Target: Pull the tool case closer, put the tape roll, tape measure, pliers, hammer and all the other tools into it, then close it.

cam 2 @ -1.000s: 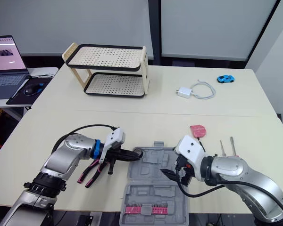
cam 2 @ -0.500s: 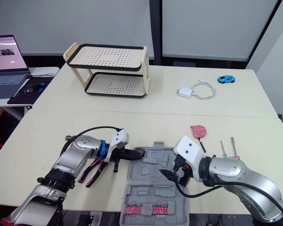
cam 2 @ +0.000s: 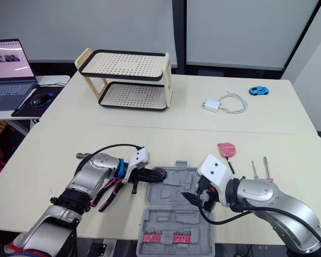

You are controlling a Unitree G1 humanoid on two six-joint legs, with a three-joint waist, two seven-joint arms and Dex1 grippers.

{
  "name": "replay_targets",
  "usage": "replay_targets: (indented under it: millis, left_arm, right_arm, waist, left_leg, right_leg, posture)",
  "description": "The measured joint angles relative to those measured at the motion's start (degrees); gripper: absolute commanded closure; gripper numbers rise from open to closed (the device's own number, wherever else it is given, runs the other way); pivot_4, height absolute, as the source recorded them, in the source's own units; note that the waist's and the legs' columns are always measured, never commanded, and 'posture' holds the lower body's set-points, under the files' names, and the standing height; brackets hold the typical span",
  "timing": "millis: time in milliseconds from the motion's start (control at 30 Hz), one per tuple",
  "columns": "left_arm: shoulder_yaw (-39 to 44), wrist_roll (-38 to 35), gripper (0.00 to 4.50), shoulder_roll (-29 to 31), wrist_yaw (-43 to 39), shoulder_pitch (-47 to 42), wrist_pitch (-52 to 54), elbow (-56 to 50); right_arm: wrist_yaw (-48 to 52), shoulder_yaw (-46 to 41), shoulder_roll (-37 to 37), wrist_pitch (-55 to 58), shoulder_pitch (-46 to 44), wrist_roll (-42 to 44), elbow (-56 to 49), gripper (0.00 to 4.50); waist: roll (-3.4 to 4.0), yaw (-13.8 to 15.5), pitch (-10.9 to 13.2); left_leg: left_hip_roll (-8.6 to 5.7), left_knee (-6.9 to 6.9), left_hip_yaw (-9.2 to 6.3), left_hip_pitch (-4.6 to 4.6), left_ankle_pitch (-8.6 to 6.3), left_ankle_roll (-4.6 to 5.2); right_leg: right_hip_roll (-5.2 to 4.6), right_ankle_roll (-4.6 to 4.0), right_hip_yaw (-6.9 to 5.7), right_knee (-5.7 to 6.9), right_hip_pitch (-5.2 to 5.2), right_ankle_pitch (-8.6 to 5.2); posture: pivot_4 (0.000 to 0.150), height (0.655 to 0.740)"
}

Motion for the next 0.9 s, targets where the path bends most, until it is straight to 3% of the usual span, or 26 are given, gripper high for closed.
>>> replay_targets:
  millis: [100,367,467,667,900]
  left_arm:
    - [0.7,-1.0,1.95,1.5,-0.8,0.1,1.8,-2.6]
    - [4.6,-4.7,1.95,4.7,-2.4,-0.3,5.6,-8.1]
    - [4.4,-4.6,2.57,3.6,-2.5,-0.3,3.9,-6.9]
    - [2.6,-2.0,4.43,1.2,-2.0,-0.8,-1.6,-1.2]
    - [1.5,1.1,4.47,-0.7,-0.8,-2.4,-5.3,4.4]
  right_arm:
    - [-0.2,-0.1,0.0,0.1,0.2,0.0,-0.1,0.00]
    - [-1.0,-0.5,0.4,0.2,0.2,0.1,-0.1,0.00]
    - [-1.0,-0.5,0.4,0.2,0.2,0.1,-0.1,0.00]
    - [-1.2,-0.5,0.8,0.2,0.2,0.0,-0.1,0.00]
    - [-1.3,-0.5,1.0,0.4,0.2,0.0,-0.1,0.00]
  waist:
    - [0.00,-0.3,0.0]
    - [0.00,-0.3,0.0]
    - [0.00,-0.3,0.0]
    - [0.00,-0.3,0.0]
    - [0.00,-0.3,0.0]
  left_leg:
    - [0.01,-0.01,-0.01,-0.02,0.00,0.00]
    - [0.01,-0.02,0.01,-0.03,0.00,0.00]
    - [0.01,-0.02,0.01,-0.02,0.00,0.00]
    - [0.01,-0.02,0.01,-0.03,0.00,0.00]
    - [0.00,-0.02,0.01,-0.04,0.00,0.00]
  right_leg:
    - [0.01,0.00,0.00,0.00,-0.03,0.00]
    - [0.00,0.00,0.00,-0.03,-0.02,0.00]
    - [0.00,0.00,0.00,-0.03,-0.02,0.00]
    - [0.01,0.00,0.00,-0.03,-0.03,0.00]
    - [0.01,0.00,-0.01,-0.04,-0.03,0.00]
  posture:
    - [0.150,0.7350]
    - [0.150,0.7350]
    - [0.150,0.7350]
    - [0.150,0.7350]
    - [0.150,0.7350]
